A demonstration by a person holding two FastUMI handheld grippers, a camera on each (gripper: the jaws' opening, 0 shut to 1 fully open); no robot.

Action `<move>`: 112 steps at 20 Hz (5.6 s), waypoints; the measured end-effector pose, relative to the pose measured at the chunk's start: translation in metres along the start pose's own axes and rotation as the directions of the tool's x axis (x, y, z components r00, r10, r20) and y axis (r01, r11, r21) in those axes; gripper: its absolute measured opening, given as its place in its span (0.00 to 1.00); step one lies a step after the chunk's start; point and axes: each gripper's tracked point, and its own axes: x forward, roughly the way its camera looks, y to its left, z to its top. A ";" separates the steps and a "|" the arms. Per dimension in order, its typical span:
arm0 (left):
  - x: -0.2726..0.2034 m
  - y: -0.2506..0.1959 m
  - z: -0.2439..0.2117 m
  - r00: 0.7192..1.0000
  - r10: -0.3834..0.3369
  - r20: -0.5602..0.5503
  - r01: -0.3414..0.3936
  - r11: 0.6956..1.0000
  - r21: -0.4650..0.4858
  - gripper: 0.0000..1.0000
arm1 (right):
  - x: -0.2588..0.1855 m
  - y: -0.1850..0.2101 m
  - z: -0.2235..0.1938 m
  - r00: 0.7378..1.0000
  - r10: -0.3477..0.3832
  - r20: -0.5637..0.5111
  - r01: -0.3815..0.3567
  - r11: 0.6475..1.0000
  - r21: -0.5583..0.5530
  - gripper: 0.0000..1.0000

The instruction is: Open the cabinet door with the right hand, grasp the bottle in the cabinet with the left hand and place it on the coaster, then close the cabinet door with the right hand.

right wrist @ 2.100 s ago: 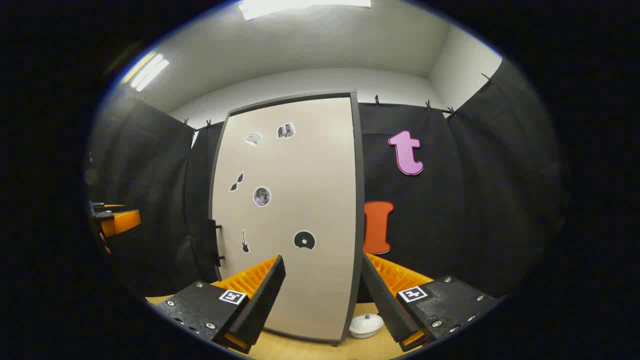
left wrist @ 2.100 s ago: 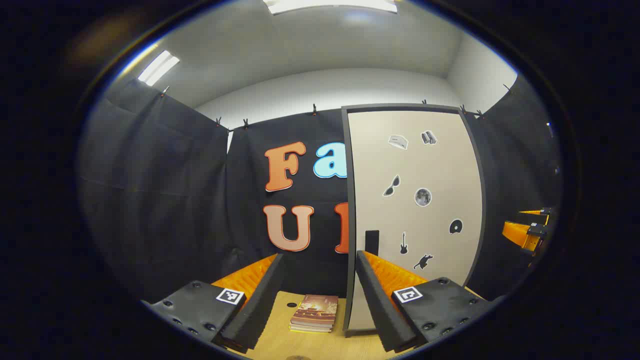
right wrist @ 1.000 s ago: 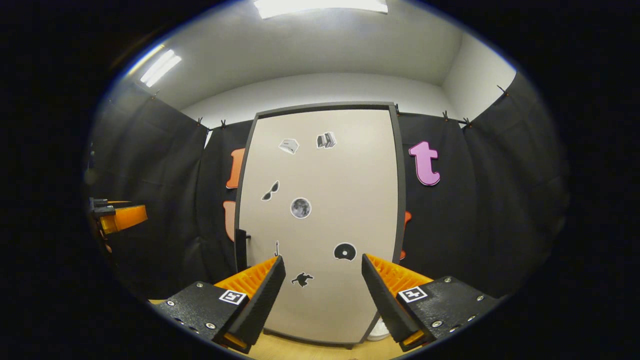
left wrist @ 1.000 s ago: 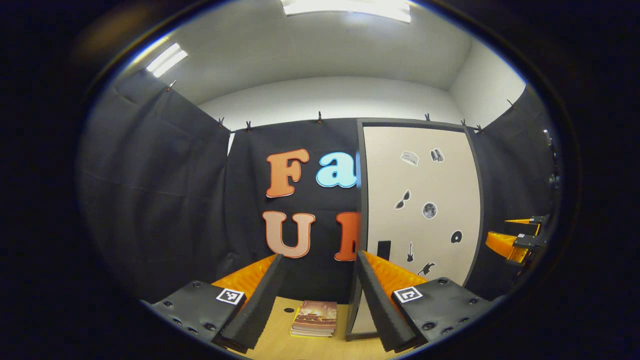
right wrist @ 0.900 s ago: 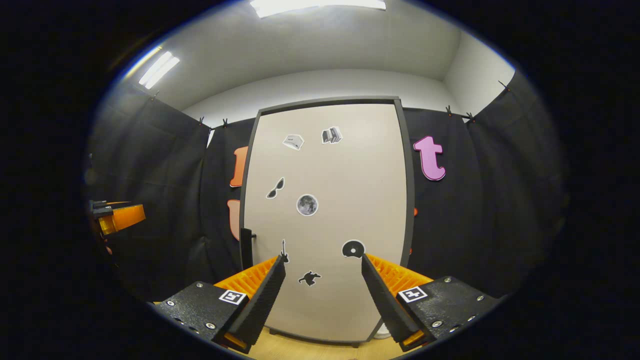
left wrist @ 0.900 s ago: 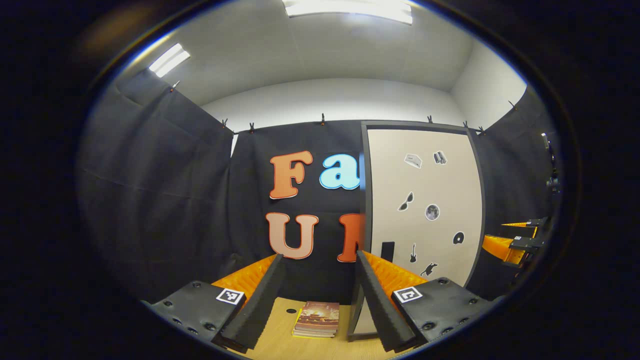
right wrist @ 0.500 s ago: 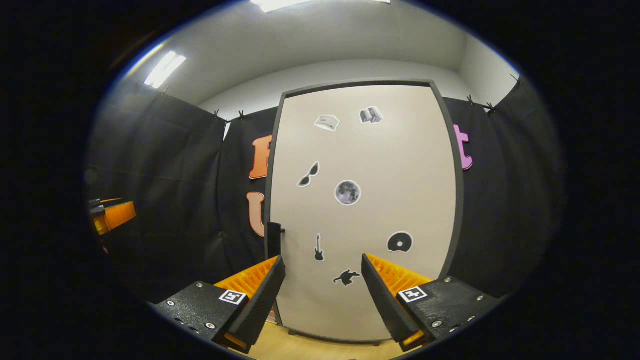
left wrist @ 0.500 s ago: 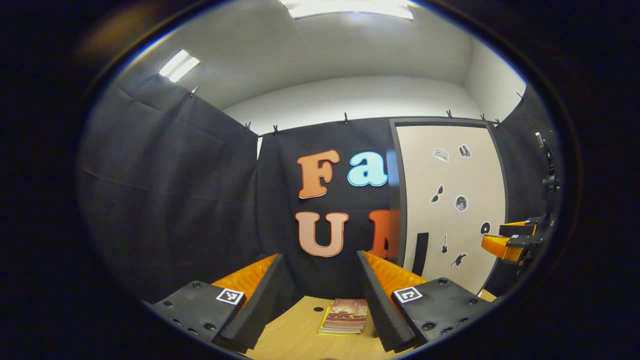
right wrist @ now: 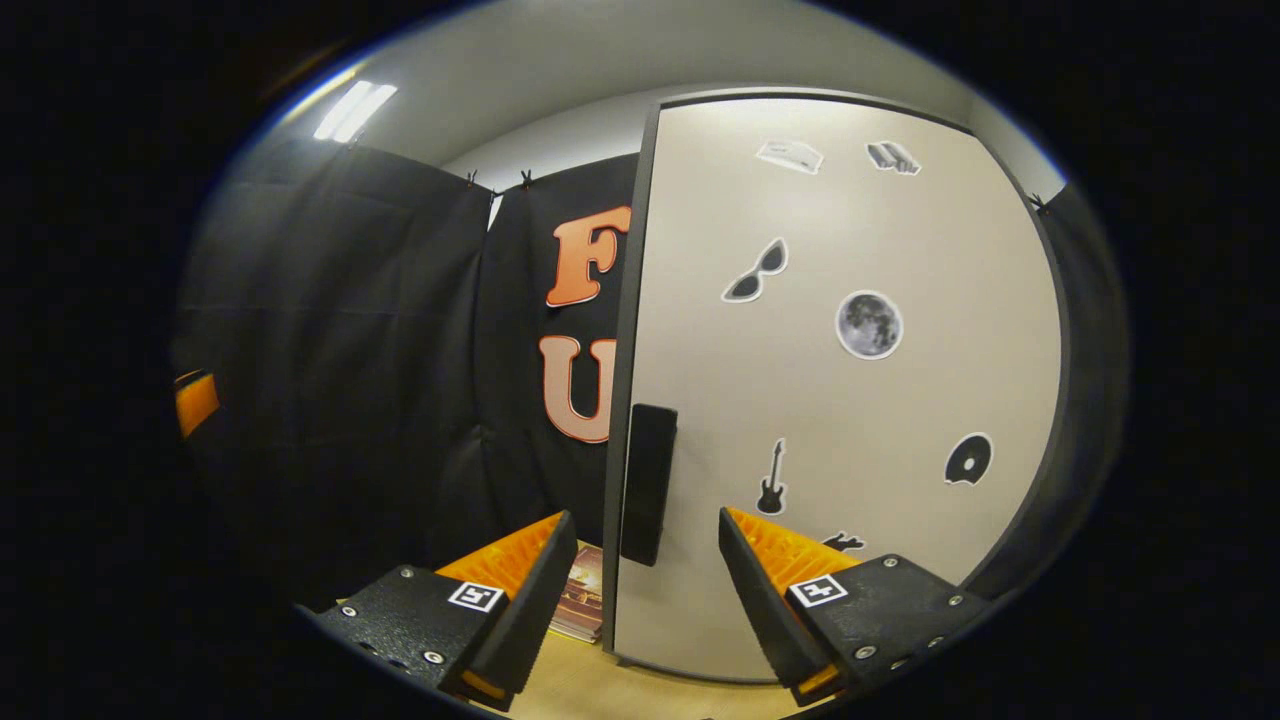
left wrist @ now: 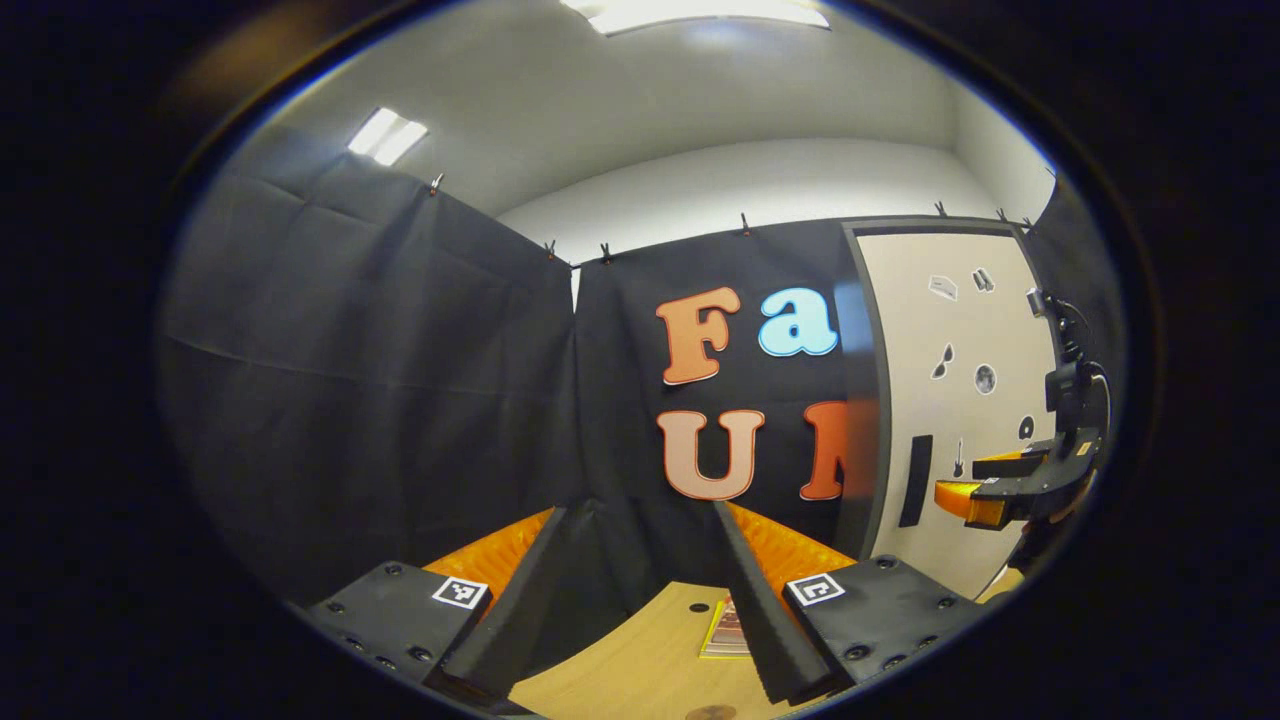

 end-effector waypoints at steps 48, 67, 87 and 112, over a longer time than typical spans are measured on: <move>0.047 -0.253 -0.037 0.844 -0.536 -0.026 0.528 0.839 -0.131 0.93 | -0.110 0.003 -0.030 0.987 0.148 -0.056 -0.138 0.978 0.159 0.25; 0.031 -0.474 -0.098 0.619 -0.774 -0.134 0.753 0.633 -0.178 0.92 | -0.132 -0.051 -0.032 0.983 -0.181 -0.022 0.182 0.959 0.218 0.19; 0.120 -0.568 -0.176 0.652 -0.696 -0.301 0.701 0.705 -0.110 0.94 | -0.147 -0.092 -0.037 0.942 -0.336 -0.003 0.334 0.933 0.133 0.17; 0.066 -0.413 -0.126 0.813 -0.536 -0.229 0.538 0.841 -0.058 0.80 | -0.172 -0.102 -0.047 0.974 -0.222 0.048 0.213 0.964 0.157 0.89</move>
